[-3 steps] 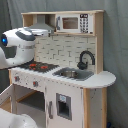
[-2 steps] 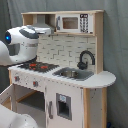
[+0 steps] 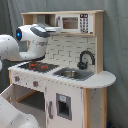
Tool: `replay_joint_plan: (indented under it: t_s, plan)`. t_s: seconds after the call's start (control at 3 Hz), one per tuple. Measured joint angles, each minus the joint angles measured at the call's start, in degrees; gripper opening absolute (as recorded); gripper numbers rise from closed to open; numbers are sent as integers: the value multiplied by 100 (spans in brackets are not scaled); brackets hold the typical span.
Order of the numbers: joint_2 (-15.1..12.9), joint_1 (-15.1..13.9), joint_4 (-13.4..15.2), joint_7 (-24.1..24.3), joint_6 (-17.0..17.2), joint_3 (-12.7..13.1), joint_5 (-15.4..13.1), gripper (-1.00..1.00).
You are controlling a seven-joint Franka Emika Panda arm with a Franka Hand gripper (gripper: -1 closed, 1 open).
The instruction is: Play with the kitchen
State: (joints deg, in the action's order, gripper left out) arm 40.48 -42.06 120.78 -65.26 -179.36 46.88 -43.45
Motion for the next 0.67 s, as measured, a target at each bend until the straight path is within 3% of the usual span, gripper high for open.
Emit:
replay_joint_plan:
  t_s: [0.67]
  plan:
    - [-452,-740,-478,-53,13,679,0,100]
